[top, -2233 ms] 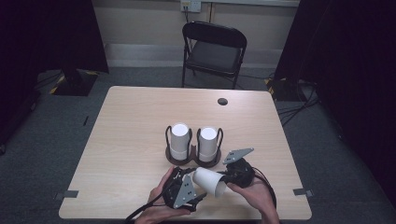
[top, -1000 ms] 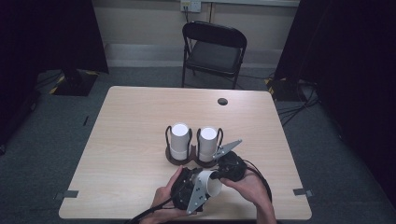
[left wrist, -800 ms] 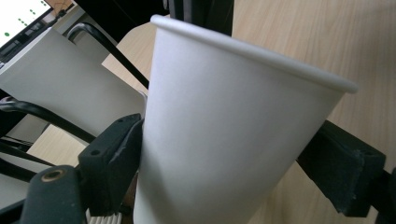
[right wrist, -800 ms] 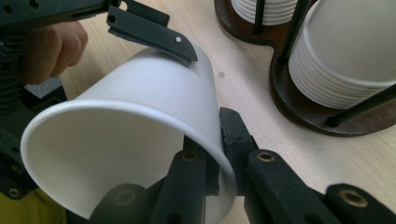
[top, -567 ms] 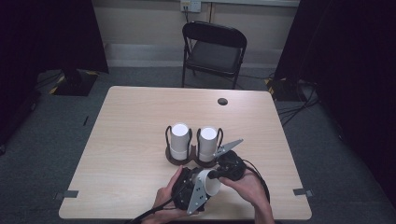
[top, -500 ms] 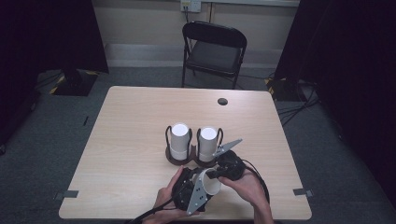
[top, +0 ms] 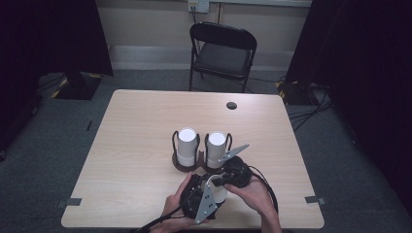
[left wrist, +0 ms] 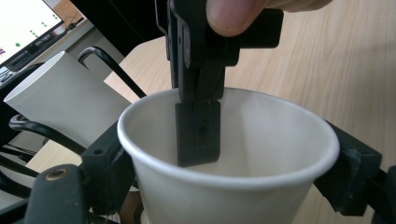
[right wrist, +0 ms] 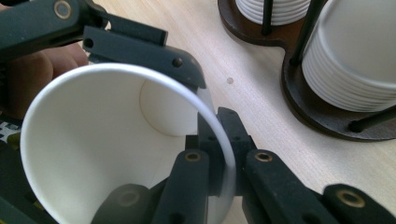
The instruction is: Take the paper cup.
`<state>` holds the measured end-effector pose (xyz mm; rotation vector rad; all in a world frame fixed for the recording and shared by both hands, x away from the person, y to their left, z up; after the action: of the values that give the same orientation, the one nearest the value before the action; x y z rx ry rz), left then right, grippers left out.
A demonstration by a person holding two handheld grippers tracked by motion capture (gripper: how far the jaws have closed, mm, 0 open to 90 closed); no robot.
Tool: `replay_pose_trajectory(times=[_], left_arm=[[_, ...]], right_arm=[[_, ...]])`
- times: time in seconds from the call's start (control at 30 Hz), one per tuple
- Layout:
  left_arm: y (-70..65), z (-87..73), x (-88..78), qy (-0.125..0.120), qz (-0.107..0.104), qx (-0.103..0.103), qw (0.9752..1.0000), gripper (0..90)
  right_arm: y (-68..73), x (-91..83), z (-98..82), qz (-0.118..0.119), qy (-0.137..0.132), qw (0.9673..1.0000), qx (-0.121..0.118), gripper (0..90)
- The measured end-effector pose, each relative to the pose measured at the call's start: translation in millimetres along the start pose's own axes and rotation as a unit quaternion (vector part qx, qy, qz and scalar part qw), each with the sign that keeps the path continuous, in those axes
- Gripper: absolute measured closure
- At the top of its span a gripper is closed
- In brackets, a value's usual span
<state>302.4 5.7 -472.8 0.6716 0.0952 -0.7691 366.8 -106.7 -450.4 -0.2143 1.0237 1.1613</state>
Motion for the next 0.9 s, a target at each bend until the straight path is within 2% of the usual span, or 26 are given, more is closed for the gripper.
replay_pose_trajectory(times=[0.17,0.2,0.27,0.33,0.4,0.43,0.57,0.63,0.73,0.8,0.9], left_arm=[[1.6,-1.0,0.3,-0.001,0.000,-0.005,1.0000,19.2],[1.5,-1.1,0.3,-0.005,-0.002,-0.014,0.9999,19.9],[1.7,-1.2,0.5,-0.007,-0.002,-0.019,0.9998,20.7],[4.7,-2.5,0.0,-0.012,0.009,-0.033,0.9993,21.9],[6.7,-3.1,-0.3,-0.010,0.004,-0.037,0.9992,22.4],[8.2,-3.8,0.4,-0.014,0.003,-0.053,0.9985,22.5],[8.7,-5.1,0.5,-0.014,0.004,-0.060,0.9981,22.4],[9.8,-5.7,-0.1,-0.013,0.005,-0.060,0.9981,22.4],[12.6,-6.6,0.1,-0.014,0.009,-0.072,0.9972,22.4],[13.1,-6.5,0.0,-0.021,0.006,-0.088,0.9959,22.4],[14.8,-7.7,-0.6,-0.019,0.007,-0.088,0.9959,22.4]], right_arm=[[-0.3,0.9,-0.2,-0.001,-0.004,0.9999,0.010,88.2],[-0.4,1.1,0.0,-0.001,-0.005,0.9999,0.011,87.6],[-1.1,1.1,0.2,-0.001,-0.007,0.9999,0.013,86.9],[-2.1,1.8,-0.3,-0.004,-0.012,0.9998,0.017,83.4],[-2.8,2.6,-1.2,-0.009,-0.010,0.9997,0.020,81.2],[-3.2,3.9,-2.8,-0.008,-0.011,0.9997,0.020,80.5],[-3.7,2.5,-3.6,-0.016,-0.022,0.9993,0.026,76.4],[-2.9,-0.8,-4.4,-0.018,-0.036,0.9989,0.026,74.6],[-1.6,-3.9,-4.9,-0.020,-0.049,0.9983,0.025,72.9],[-1.2,-6.2,-5.9,-0.024,-0.063,0.9974,0.027,70.6],[-1.3,-8.9,-6.8,-0.026,-0.080,0.9959,0.032,67.1]])
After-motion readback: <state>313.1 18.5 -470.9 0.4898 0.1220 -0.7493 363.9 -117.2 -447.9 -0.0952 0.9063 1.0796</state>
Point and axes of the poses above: each handheld gripper's, and its own axes: x roughly forward along the jaws, z roughly out of its top, y roughly to its left, the point moved 4 cm from there along x, roughly forward along the jaws, and after that the axes turned 9 degrees about z, right-handed, at the moved point
